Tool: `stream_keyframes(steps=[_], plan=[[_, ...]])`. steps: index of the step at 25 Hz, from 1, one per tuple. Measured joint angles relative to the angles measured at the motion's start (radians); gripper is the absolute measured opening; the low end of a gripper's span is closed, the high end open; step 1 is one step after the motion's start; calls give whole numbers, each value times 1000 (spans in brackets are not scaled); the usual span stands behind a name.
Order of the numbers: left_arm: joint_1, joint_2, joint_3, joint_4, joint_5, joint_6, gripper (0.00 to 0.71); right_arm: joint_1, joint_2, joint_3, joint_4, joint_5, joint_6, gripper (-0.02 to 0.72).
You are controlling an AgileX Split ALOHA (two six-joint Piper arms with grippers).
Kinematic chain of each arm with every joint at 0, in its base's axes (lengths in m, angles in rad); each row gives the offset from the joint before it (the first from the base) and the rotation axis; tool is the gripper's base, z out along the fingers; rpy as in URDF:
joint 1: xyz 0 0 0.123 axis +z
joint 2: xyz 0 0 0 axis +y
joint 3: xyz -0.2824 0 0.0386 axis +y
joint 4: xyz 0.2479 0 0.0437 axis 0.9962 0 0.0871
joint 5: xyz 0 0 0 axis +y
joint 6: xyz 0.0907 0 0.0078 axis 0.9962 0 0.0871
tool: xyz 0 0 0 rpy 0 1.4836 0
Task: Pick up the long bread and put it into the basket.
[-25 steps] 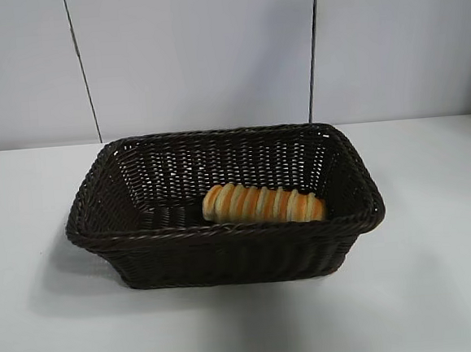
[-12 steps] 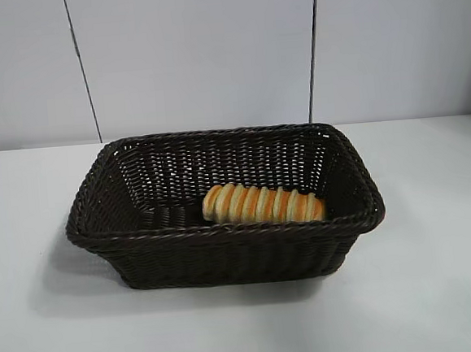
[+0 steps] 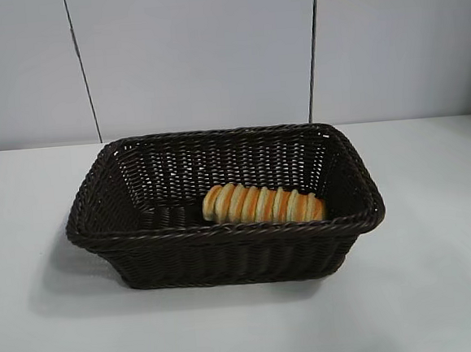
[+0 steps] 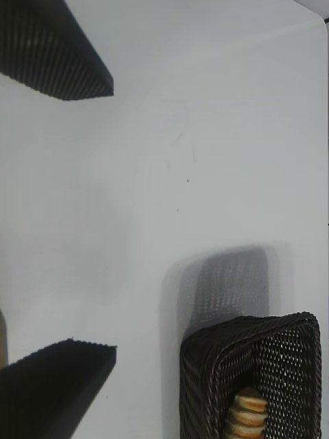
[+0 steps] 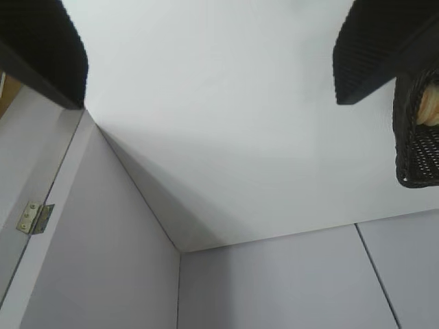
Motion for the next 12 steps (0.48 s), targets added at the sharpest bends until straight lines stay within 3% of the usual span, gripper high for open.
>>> stream_keyframes(steps=[12], plan=[[0, 0, 0, 0, 0, 0, 687, 0, -2, 121, 45, -6, -34, 695]])
